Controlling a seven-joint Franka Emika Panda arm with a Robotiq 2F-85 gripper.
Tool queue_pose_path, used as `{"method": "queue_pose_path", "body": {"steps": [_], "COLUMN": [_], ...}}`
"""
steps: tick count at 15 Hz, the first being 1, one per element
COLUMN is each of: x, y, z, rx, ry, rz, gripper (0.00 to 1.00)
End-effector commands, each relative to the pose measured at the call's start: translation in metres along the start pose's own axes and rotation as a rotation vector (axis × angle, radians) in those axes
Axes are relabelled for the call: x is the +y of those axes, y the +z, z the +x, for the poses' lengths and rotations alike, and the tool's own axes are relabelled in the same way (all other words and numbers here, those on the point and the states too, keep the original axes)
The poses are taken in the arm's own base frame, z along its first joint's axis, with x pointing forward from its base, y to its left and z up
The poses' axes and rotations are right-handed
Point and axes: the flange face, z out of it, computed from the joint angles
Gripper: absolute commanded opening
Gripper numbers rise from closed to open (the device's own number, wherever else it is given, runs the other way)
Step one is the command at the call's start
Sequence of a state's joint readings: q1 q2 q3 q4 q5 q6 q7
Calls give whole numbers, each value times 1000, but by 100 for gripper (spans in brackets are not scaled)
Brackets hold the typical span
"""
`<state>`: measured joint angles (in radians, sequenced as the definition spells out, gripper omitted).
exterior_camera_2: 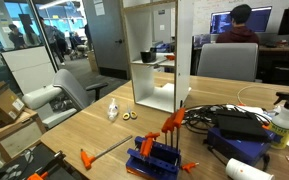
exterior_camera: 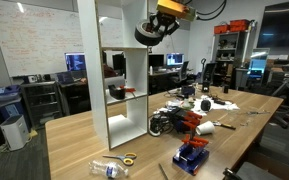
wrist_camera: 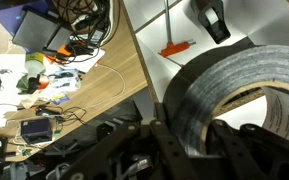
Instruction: Put the black tape on the first top shelf
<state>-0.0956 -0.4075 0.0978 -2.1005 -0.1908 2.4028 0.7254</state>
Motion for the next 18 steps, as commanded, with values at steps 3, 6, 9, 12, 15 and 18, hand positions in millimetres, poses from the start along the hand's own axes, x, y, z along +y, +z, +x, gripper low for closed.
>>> {"method": "queue_pose_path", "body": {"steps": [3,6,9,12,15,18], "x": [-53,-83,-105,-122,-133,-140], "y": [26,44,69,96,123,135], "z": [44,67,85,101,114,129], "rx": [64,74,90,95,90,93], "ry": [-6,-14,-34,-41,-35,-23], "rz": [72,98,97,99,96,94], "gripper": [14,14,14,14,14,14]}}
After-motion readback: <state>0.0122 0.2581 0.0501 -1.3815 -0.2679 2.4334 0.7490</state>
